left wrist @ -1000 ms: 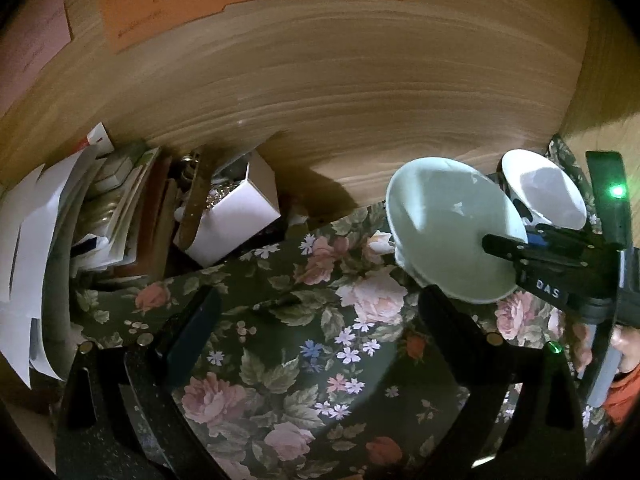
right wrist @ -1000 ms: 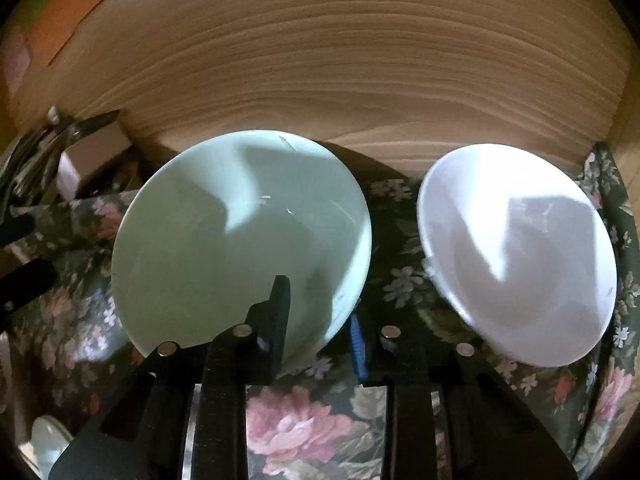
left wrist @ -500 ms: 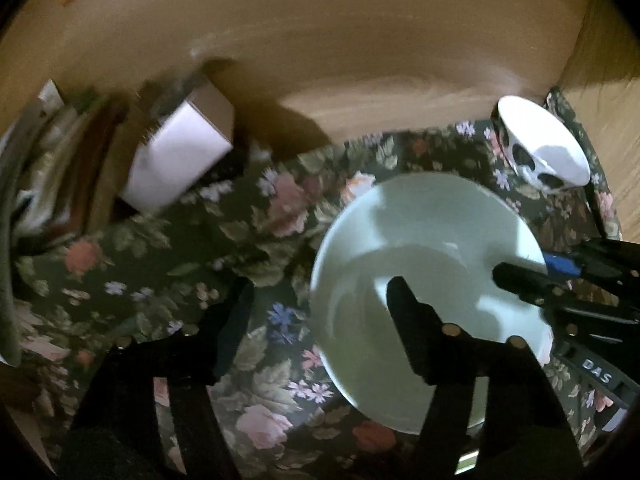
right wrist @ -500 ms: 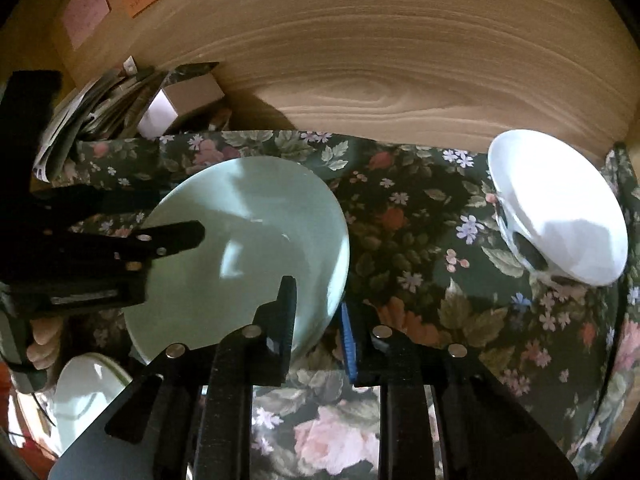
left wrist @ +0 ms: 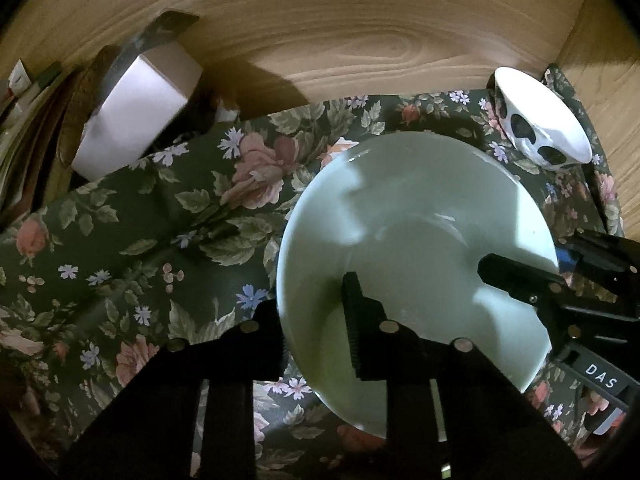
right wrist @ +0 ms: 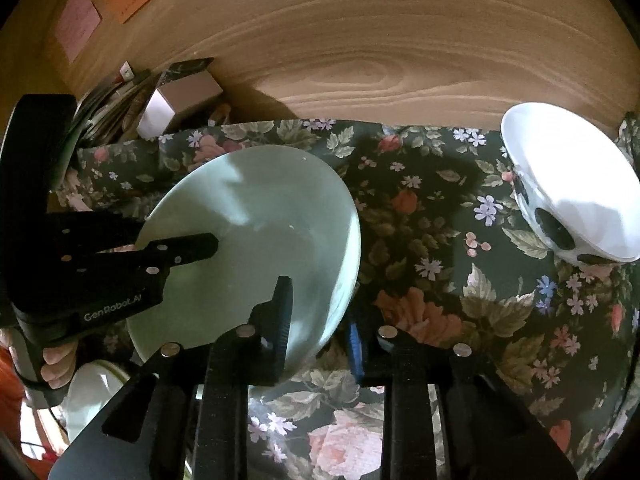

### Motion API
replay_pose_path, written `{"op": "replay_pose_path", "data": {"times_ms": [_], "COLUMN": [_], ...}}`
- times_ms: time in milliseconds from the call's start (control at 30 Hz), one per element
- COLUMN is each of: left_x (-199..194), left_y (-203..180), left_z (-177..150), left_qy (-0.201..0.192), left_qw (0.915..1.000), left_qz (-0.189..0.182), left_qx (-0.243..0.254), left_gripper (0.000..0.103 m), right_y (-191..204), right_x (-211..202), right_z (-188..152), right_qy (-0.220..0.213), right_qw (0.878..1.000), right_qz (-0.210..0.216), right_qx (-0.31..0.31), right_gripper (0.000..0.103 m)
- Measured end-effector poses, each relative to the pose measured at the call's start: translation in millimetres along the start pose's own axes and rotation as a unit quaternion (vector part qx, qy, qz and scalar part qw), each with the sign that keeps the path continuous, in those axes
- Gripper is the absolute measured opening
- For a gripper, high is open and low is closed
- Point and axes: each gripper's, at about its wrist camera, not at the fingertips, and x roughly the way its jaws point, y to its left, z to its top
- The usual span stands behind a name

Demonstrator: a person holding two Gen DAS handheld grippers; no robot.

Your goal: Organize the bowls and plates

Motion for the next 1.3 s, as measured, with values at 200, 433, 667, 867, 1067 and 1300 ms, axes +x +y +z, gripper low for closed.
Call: {"op": "replay_pose_path", "data": {"times_ms": [200, 433, 667, 867, 1067, 1300], "left_x": [-8.9, -36.2, -74.9, -103.9, -129.5, -150.7], "left_y": [4.1, 2.1, 3.2, 4.0, 7.8, 7.0], "left_z": [-2.7, -6.3, -19.6, -39.6, -61.9, -87.1], "left_qy": [-0.005, -0.038, -0.077, -0.107, -0.126, -0.143], "left_qw": [1.0, 0.9993, 0.9969, 0.9941, 0.9918, 0.9892], "left_qz": [0.0, 0.0, 0.001, 0.006, 0.007, 0.003], "left_qx": [-0.006, -0.008, -0.016, -0.017, -0.022, -0.03], "left_gripper": [0.023, 0.023, 0.023, 0.023, 0.023, 0.023], "right_y": [7.6, 14.0, 29.5, 45.7, 62.0, 81.2], "right_x": [-1.9, -31.8, -64.4, -87.7, -99.5, -113.1], "right_z": [-1.4, -1.9, -6.5, -17.8, -28.4, -42.4], "right_qy": [-0.013, -0.049, -0.083, -0.105, -0.118, -0.131], "right_qw": [1.0, 0.999, 0.996, 0.994, 0.992, 0.99], "right_qz": [-0.017, -0.012, -0.013, -0.016, -0.017, -0.018], "right_qx": [-0.008, -0.007, -0.018, -0.026, -0.031, -0.041], "right_gripper": [0.021, 0.021, 0.02, 0.02, 0.02, 0.02]}}
